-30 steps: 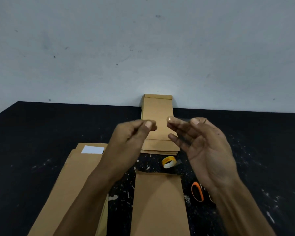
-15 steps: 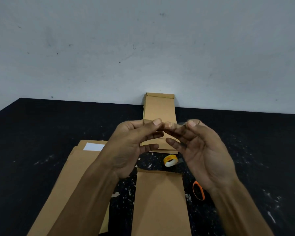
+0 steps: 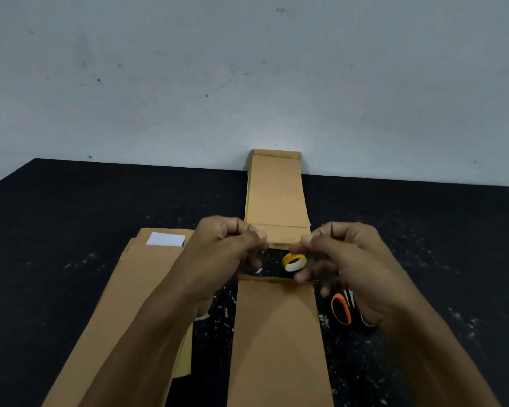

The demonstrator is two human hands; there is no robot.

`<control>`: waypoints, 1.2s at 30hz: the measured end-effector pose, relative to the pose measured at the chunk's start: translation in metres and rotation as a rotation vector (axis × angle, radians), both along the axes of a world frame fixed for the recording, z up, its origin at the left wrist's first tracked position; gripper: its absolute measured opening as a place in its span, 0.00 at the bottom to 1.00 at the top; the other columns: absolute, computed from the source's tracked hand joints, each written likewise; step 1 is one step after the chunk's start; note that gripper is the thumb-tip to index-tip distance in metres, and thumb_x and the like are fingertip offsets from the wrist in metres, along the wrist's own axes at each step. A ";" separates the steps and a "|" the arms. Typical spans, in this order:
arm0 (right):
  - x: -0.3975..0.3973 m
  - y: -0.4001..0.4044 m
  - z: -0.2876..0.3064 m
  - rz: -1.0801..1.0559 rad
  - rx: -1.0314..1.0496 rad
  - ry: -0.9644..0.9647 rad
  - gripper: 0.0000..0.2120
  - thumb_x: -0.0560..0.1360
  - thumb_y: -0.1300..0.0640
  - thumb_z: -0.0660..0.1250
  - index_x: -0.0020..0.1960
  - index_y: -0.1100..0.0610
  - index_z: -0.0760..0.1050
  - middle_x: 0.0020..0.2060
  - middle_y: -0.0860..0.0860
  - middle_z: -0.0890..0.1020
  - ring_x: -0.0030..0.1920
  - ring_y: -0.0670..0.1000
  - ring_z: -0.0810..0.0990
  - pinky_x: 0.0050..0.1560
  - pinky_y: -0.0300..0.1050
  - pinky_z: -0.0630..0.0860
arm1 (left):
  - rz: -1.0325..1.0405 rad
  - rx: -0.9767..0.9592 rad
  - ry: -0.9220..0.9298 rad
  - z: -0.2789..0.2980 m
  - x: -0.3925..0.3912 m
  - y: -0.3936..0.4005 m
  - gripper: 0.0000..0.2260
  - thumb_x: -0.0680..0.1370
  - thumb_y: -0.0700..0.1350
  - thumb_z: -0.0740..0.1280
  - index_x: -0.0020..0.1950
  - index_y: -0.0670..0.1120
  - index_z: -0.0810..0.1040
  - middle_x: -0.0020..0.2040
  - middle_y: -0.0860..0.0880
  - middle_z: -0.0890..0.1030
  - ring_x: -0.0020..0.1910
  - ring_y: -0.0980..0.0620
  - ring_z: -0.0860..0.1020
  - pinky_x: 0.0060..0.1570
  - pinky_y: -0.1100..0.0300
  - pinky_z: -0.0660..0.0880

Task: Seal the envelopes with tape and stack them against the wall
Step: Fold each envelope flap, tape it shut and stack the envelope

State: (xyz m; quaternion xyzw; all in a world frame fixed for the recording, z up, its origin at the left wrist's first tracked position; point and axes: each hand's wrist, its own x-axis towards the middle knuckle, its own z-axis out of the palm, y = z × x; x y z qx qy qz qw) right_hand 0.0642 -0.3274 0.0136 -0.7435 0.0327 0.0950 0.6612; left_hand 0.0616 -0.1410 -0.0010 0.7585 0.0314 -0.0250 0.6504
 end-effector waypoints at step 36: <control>-0.023 0.018 -0.061 -0.041 -0.189 -0.083 0.07 0.78 0.65 0.65 0.41 0.61 0.75 0.32 0.57 0.85 0.28 0.51 0.81 0.23 0.35 0.68 | 0.272 0.435 -0.058 -0.054 -0.029 -0.011 0.06 0.73 0.43 0.72 0.35 0.50 0.81 0.32 0.55 0.81 0.35 0.59 0.78 0.35 0.60 0.75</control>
